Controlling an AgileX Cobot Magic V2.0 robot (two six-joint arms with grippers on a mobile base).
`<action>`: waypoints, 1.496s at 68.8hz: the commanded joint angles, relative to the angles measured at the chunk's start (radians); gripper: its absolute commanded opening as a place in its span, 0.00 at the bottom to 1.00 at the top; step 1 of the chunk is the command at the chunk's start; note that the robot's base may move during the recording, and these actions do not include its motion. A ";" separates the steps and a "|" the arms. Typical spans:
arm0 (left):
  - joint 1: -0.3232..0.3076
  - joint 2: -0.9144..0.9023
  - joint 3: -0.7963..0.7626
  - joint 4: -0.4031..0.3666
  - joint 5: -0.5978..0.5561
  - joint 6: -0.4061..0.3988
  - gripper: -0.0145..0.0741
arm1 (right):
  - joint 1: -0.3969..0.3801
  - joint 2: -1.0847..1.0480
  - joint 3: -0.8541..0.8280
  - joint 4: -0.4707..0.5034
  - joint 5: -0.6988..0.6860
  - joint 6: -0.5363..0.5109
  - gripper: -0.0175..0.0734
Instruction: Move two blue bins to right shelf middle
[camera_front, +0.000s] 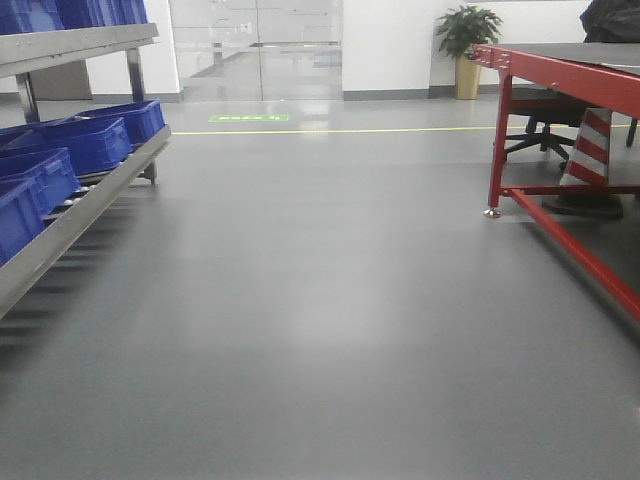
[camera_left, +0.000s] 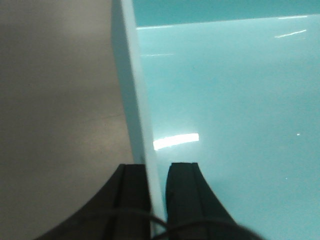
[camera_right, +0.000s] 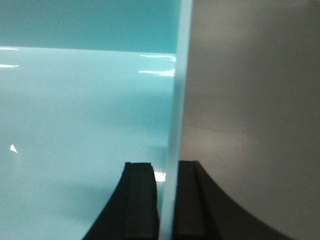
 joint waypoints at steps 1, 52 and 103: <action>-0.001 -0.010 -0.013 -0.020 -0.022 0.017 0.04 | -0.004 -0.010 -0.010 -0.037 -0.044 -0.010 0.02; -0.001 -0.010 -0.013 -0.018 -0.022 0.017 0.04 | -0.004 -0.010 -0.010 -0.037 -0.044 -0.010 0.02; -0.001 -0.010 -0.013 -0.010 -0.022 0.017 0.04 | -0.004 -0.010 -0.010 -0.037 -0.044 -0.010 0.02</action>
